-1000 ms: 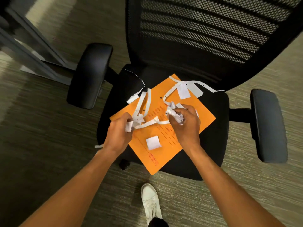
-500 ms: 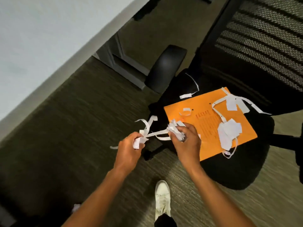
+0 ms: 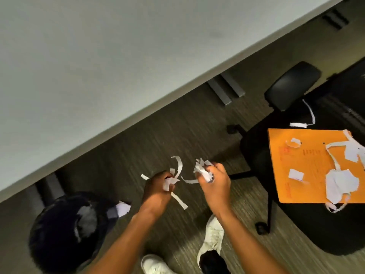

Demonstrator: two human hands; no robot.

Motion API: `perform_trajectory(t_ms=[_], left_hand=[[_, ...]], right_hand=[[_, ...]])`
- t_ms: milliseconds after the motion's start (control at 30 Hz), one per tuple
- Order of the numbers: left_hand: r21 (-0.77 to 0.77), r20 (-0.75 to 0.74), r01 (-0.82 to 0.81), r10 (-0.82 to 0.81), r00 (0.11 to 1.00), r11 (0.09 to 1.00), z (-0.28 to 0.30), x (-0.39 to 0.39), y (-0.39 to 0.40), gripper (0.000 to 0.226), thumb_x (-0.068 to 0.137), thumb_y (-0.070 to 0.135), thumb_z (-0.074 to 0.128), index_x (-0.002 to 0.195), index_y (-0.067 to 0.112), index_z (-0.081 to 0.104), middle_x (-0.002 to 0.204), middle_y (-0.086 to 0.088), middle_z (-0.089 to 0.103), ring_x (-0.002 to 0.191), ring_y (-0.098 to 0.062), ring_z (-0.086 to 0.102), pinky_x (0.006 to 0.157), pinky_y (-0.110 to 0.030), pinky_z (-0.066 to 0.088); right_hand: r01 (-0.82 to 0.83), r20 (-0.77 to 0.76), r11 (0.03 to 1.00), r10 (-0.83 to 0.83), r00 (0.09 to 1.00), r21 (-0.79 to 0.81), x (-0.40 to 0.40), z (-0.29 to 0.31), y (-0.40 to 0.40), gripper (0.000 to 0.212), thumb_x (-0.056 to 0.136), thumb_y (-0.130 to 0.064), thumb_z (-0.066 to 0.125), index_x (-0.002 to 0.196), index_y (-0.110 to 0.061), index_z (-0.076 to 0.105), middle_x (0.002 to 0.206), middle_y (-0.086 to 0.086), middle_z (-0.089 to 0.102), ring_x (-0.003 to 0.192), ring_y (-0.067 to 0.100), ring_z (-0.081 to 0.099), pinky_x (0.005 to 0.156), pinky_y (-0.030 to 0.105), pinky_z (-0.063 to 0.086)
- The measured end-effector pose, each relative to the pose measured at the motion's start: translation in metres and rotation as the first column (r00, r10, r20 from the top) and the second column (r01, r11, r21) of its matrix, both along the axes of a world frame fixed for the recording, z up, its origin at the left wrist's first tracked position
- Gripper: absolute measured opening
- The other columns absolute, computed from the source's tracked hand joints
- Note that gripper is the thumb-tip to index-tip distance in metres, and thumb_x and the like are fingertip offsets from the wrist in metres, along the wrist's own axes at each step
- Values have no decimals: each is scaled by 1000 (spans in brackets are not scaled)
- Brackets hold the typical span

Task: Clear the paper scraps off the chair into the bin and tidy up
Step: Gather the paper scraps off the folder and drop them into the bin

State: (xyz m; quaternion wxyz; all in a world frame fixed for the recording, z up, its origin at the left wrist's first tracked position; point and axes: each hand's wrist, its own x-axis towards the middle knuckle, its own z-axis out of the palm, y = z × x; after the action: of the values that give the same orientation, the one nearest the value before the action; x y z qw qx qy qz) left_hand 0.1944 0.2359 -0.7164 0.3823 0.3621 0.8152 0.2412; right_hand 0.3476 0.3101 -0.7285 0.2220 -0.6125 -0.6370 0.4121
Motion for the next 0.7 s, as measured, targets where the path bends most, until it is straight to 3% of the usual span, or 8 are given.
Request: perform_trajectory(t_ms=[67,133,233,333,433,500,600,700], left_hand=[[11,-4,-26,26,1000,1000,-3,-21,-21,12,80,7,67,90,13,69,99,-3,74,95,-21,67,82,-28,50],[28,-37,-31,33,999,999,-5,-42,-45,16,80,7,69,96,9,70,105,-6,73,99,-22,67,87,-32,50],[44,-34,-69,70,997,997,-4,-68,-81,16,80,10,69,95,5,70,95,-9,73,90,-27,67,76,-28,46],[69,-44,-141,144,989,988,2,-94,-117,34,75,33,55,93,7,71,85,-5,73,79,-22,67,64,-19,34],[89,-81,-189,196,977,978,7,-122,-156,46,74,45,48,93,10,70,86,-1,72,77,-19,65,65,-21,34],[79,-137,-227,236,962,971,7,-140,-179,44,80,48,48,89,12,70,86,-1,71,77,-15,63,66,-18,35],[17,-229,-322,318,920,946,2,-163,-216,24,84,24,57,96,8,69,94,-11,72,87,-26,66,79,-22,37],[7,-298,-382,366,882,924,-2,-181,-250,20,81,2,67,101,5,68,101,-16,71,95,-32,65,84,-27,38]], right_hand=[[-38,11,998,38,999,-50,-24,-3,-17,18,80,-16,76,97,-12,73,107,-2,59,92,8,62,78,17,49],[-63,-21,994,61,998,-87,-49,-3,-35,22,79,-14,77,101,-10,73,102,-8,60,89,-7,60,75,0,43],[-118,-101,985,106,989,-123,-84,-7,-66,19,79,-5,75,98,-9,72,94,-11,66,80,-13,61,71,-5,39],[-229,-142,967,213,967,-109,-119,-10,-95,20,81,4,69,97,-9,67,100,-5,63,89,-2,63,76,6,47],[-356,-97,933,350,932,-48,-160,-19,-124,21,80,-8,74,100,-4,69,111,8,59,102,21,59,89,30,50],[-424,-38,904,422,906,-62,-182,-21,-143,24,80,-16,74,102,-7,70,113,10,61,104,23,60,91,39,52],[-502,-64,863,499,864,-50,-215,-17,-176,22,82,-23,72,102,-14,68,108,5,62,99,13,57,89,33,51],[-543,-103,840,539,836,-10,-242,-12,-206,19,82,-20,74,94,-6,71,104,11,62,93,11,54,81,17,43]])
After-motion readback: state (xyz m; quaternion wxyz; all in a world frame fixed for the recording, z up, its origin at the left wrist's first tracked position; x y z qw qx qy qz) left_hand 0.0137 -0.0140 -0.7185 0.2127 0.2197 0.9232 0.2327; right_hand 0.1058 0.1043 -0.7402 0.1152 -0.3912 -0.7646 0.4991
